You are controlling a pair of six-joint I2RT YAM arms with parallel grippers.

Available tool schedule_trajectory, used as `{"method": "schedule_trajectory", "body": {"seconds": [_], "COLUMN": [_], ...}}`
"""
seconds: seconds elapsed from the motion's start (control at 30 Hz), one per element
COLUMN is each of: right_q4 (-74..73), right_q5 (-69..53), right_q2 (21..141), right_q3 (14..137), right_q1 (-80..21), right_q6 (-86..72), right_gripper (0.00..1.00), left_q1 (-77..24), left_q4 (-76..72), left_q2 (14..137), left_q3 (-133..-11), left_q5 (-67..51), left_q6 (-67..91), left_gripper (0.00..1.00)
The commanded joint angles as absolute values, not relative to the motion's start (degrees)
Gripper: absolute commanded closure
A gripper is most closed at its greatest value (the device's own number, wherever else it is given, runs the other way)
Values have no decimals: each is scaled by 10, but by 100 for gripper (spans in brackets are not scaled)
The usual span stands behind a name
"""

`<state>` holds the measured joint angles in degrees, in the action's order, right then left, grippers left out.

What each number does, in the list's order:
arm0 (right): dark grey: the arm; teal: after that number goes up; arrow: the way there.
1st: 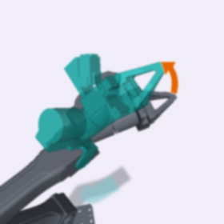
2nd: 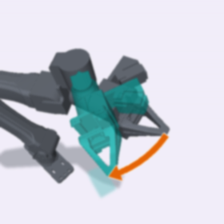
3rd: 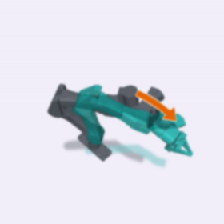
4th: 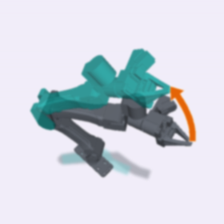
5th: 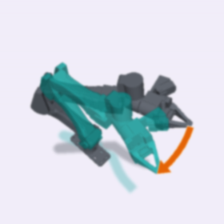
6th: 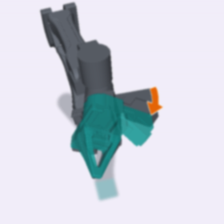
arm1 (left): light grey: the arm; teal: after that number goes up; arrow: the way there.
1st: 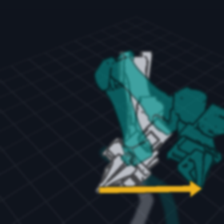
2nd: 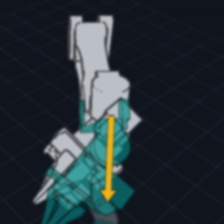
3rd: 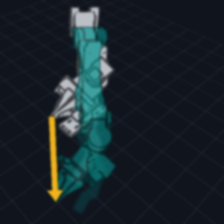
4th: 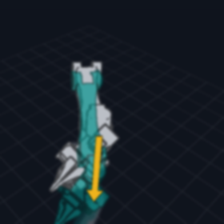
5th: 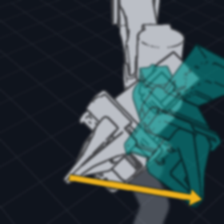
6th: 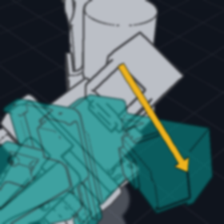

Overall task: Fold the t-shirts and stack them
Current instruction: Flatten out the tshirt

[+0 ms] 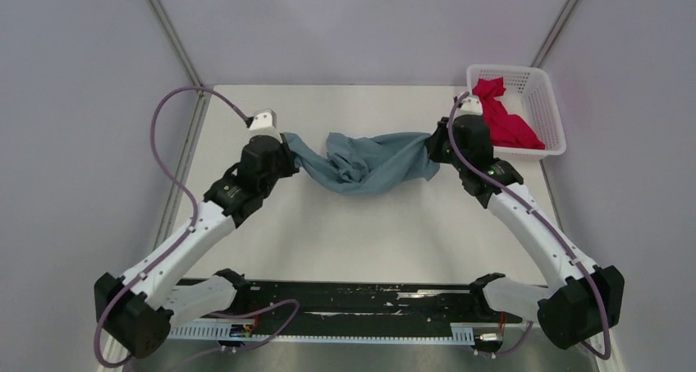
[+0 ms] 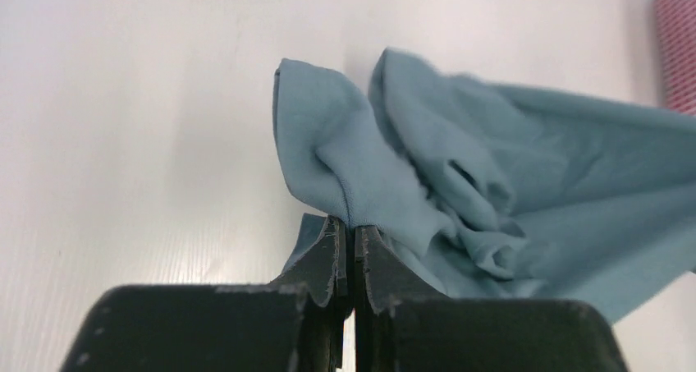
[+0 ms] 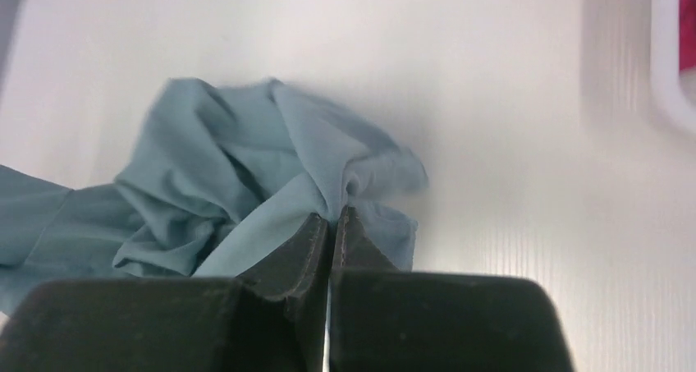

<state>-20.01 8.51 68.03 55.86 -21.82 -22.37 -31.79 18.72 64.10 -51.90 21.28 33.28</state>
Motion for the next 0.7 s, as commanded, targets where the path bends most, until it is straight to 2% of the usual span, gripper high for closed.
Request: {"method": "schedule_trajectory", "body": {"seconds": [0.0,0.13,0.3,0.4,0.5,0.6,0.67], "right_q4": [-177,-176,-169,-152,-116,-114,-117], "right_q5": [53,61,56,63,68,55,41], "right_q2": [627,602,634,701,790,911,983], "right_q3": [655,720,802,860,944,1092,1204], "right_q1": [-216,-216,-215,-213,-202,-183,-173], "right_q6": [-188,-170,-154,-137,-103,-79,-72], "right_gripper": [100,100,100,100,100,100,100], "left_q1": [-317,-316,-312,-286,-212,-160,-142], "left_q4": [118,101,64,58,94,132,160], "left_q2": [522,476,496,570,662,775,838], "left_q3": [-565,-612,-678,-730,-856,-981,-1089], "left_q5": [229,240,285,285,236,158,146], "left_q6": [285,248,210,198,206,215,200], "left_gripper": [100,100,100,100,100,100,100]}}
